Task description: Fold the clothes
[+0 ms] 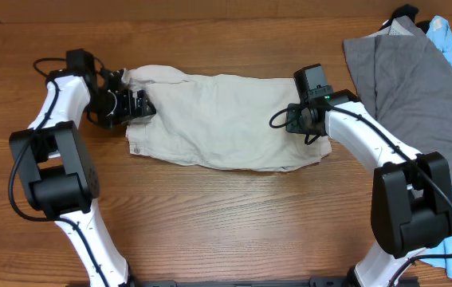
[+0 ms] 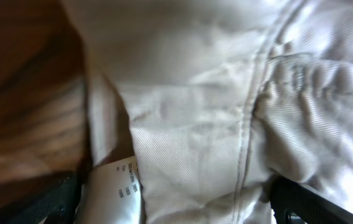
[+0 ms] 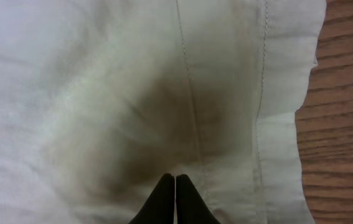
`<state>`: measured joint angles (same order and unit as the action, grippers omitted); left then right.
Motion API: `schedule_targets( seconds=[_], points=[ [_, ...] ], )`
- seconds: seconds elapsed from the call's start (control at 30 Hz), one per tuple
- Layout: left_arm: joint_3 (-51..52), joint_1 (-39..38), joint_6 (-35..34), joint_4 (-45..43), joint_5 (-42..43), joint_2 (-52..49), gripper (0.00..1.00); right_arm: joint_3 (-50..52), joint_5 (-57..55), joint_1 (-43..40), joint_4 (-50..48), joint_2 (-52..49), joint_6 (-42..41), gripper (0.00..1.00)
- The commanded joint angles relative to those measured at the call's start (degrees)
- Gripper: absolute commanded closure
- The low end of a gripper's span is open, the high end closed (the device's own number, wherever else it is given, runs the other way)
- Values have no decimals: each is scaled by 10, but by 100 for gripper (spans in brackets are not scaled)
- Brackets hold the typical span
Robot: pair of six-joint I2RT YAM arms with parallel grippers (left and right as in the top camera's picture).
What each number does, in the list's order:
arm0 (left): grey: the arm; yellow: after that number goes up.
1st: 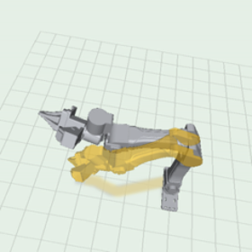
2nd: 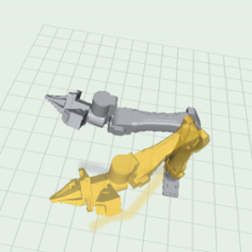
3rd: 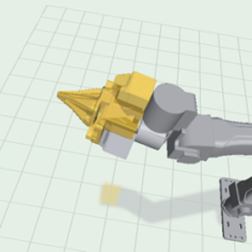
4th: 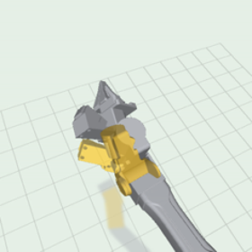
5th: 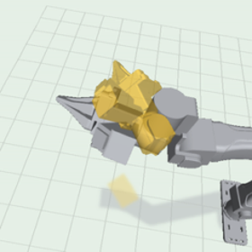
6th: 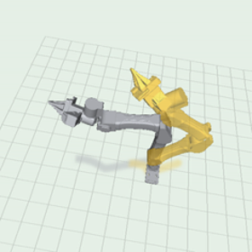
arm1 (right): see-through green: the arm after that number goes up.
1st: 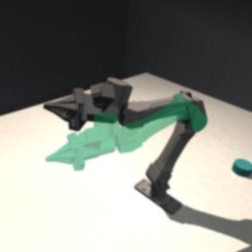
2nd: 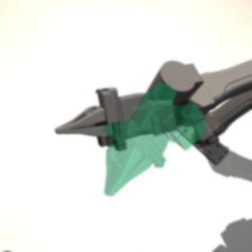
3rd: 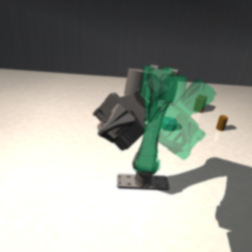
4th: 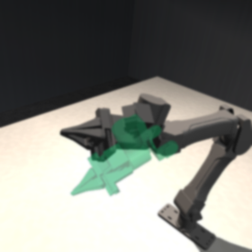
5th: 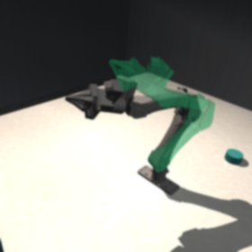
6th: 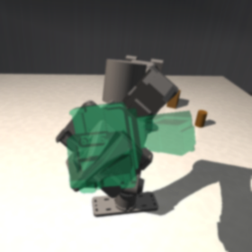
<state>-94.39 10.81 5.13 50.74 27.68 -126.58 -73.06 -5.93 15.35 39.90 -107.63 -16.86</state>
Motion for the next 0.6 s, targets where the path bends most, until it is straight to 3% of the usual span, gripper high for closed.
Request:
schedule_targets(
  seconds=[0.0,0.13,0.23,0.3,0.4,0.47,0.57],
  points=[
    [-3,-33,18,-16,24,-45,0,2,5,0,0,-3,6,93],
    [-3,-57,19,-19,23,-68,1,2,5,0,-1,-3,6,92],
    [-3,-73,22,-17,15,-77,10,2,5,0,-1,-3,6,92],
    [-3,-83,15,-12,-14,-81,44,2,5,0,-1,-3,6,92],
    [-2,-89,-30,-9,-78,-81,82,2,5,0,-1,-3,6,92],
    [-2,-89,-43,-4,-97,-81,96,2,5,0,-1,-3,6,92],
    [-3,-83,-43,3,-99,-81,96,2,7,0,0,-3,5,92]
  ],
)
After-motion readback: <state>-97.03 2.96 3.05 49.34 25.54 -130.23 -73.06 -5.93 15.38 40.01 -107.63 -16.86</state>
